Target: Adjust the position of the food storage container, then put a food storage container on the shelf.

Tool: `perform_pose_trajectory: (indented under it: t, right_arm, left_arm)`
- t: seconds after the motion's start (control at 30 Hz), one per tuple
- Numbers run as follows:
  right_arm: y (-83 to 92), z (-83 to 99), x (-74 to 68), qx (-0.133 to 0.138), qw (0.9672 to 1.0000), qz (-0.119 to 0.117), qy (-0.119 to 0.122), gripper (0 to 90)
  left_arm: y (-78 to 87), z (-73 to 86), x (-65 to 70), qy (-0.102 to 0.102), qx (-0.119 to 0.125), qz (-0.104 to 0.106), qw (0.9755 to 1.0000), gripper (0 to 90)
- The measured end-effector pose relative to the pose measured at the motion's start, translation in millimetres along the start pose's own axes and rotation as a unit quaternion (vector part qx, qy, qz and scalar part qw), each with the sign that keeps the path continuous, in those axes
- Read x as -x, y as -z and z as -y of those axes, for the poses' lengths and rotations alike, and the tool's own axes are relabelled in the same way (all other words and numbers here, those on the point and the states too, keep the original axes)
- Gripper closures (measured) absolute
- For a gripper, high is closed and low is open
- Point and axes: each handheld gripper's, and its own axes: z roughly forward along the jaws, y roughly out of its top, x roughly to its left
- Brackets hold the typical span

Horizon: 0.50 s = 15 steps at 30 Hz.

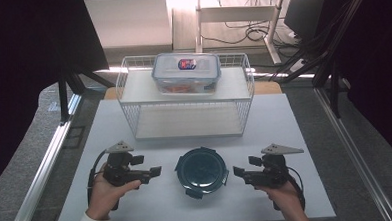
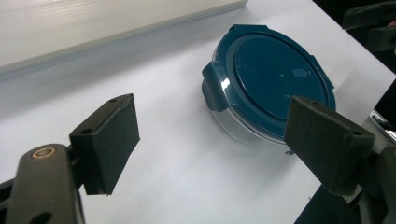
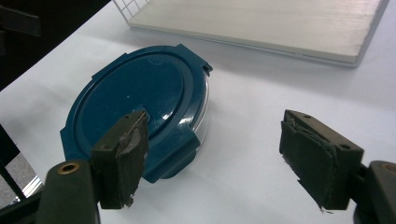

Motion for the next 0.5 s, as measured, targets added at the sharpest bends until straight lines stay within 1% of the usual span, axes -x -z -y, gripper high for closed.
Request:
perform_pose_trajectory:
  t: [0.03, 0.13, 0.17, 0.37, 0.5]
  right_arm:
    - [0.5, 1.6, -0.3, -0.001, 1.0, 0.001, -0.002, 22.8]
    - [1.6, 4.2, -1.2, -0.002, 1.0, 0.0, -0.002, 22.8]
    - [1.7, 4.5, -1.5, -0.001, 1.0, 0.0, -0.004, 22.8]
    - [1.3, 3.7, -2.5, 0.002, 1.0, -0.001, -0.008, 21.5]
    - [0.3, 4.6, -5.5, 0.003, 0.9999, -0.006, -0.01, 21.5]
  left_arm:
    - [-1.1, -0.7, -1.2, 0.005, 0.001, 0.002, 1.0, 15.7]
    - [-3.6, -1.4, -3.0, 0.01, 0.001, 0.004, 0.9999, 14.9]
    - [-6.0, -0.8, -4.5, 0.014, -0.003, 0.006, 0.9999, 14.6]
    - [-6.7, 0.2, -5.4, 0.017, -0.002, 0.009, 0.9998, 13.3]
    - [-9.3, 0.0, -3.3, 0.012, -0.005, 0.017, 0.9998, 14.1]
